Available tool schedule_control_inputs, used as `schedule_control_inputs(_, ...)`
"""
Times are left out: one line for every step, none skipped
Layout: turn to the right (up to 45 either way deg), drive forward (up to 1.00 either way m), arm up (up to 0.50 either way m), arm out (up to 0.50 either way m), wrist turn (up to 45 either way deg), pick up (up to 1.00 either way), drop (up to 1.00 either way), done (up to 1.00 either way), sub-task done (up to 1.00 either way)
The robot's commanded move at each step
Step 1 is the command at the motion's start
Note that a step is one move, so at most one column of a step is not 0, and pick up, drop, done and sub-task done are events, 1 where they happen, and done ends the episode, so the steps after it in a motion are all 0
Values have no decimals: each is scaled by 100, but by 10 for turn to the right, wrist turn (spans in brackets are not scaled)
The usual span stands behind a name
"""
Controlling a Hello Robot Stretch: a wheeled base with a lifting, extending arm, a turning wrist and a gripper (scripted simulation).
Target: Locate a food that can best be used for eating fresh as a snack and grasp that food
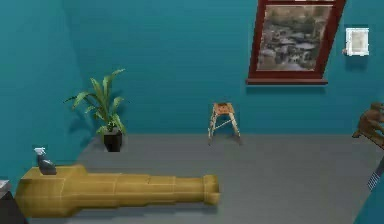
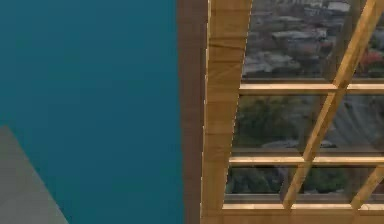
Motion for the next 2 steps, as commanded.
schedule_control_inputs(-450, 0, 0, 0, 0, 0, 0, 0, 0)
schedule_control_inputs(-450, 0, 0, 0, 0, 0, 0, 0, 0)
